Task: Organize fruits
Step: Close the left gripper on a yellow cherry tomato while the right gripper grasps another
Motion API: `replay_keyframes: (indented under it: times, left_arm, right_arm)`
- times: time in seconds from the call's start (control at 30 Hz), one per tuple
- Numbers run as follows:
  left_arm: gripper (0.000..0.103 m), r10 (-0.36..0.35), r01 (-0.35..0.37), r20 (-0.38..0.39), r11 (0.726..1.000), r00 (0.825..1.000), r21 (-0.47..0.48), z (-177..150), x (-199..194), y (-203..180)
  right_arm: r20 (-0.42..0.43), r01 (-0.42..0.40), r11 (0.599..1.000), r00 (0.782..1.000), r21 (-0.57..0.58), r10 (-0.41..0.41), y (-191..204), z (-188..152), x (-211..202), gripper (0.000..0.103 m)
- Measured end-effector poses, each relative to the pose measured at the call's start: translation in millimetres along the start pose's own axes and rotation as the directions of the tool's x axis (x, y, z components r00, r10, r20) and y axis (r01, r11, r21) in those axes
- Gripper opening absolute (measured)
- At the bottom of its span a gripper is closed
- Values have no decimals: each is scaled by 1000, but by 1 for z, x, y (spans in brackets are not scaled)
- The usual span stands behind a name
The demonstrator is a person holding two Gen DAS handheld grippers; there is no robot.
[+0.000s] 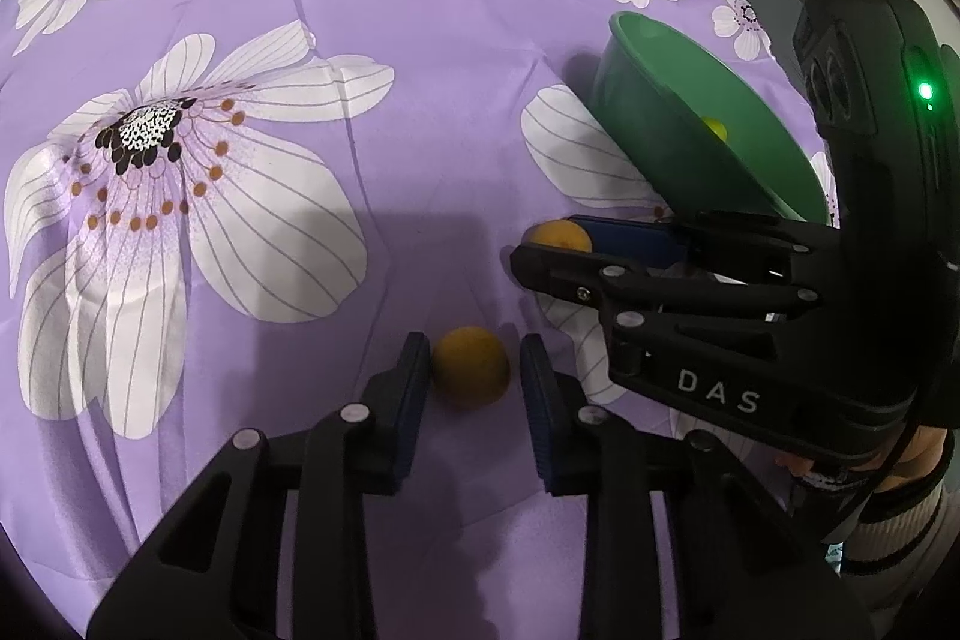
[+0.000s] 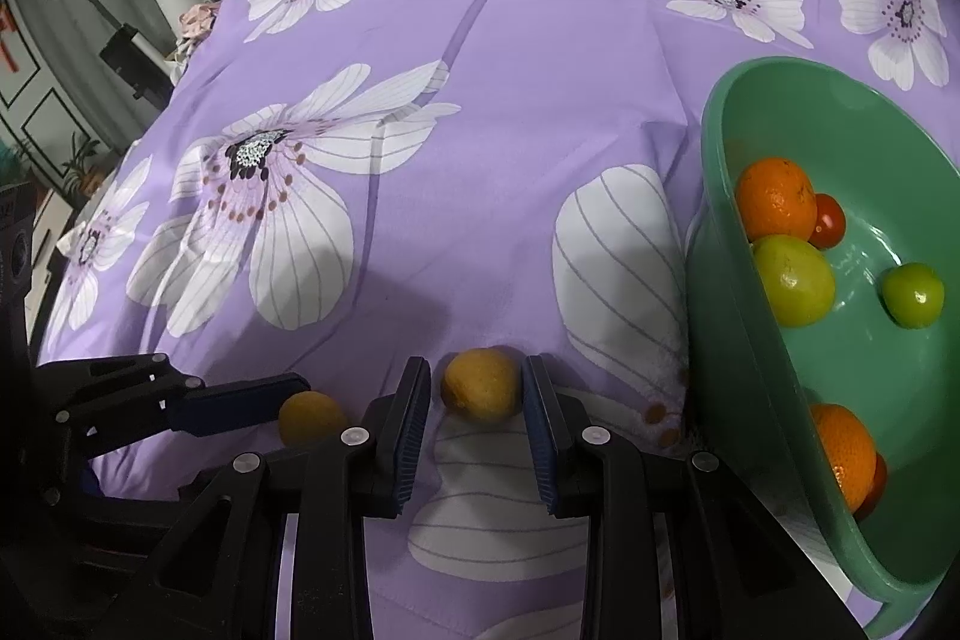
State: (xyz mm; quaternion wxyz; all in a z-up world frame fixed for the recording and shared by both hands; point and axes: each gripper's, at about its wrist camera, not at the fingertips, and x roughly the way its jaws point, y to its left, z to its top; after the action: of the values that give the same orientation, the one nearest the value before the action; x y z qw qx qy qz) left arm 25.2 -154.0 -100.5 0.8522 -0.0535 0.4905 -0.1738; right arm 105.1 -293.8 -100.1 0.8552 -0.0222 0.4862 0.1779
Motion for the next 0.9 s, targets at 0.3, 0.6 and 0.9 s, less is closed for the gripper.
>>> replay_keyframes:
  times: [0.3, 0.6, 0.9]
  left_arm:
    - [27, 11, -11, -4, 1000, 1000, 8, 3, 2, -1]
    - [27, 14, -14, -5, 1000, 1000, 10, 3, 3, -3]
    - [26, 19, -19, -1, 1000, 1000, 10, 3, 3, -2]
  right_arm:
    - [-7, 13, 1000, 1000, -14, -14, 1, 0, 2, 31]
    - [-13, 23, 999, 1000, -28, -24, 3, 0, 3, 31]
    - [0, 20, 1000, 1000, -22, -20, 4, -1, 0, 31]
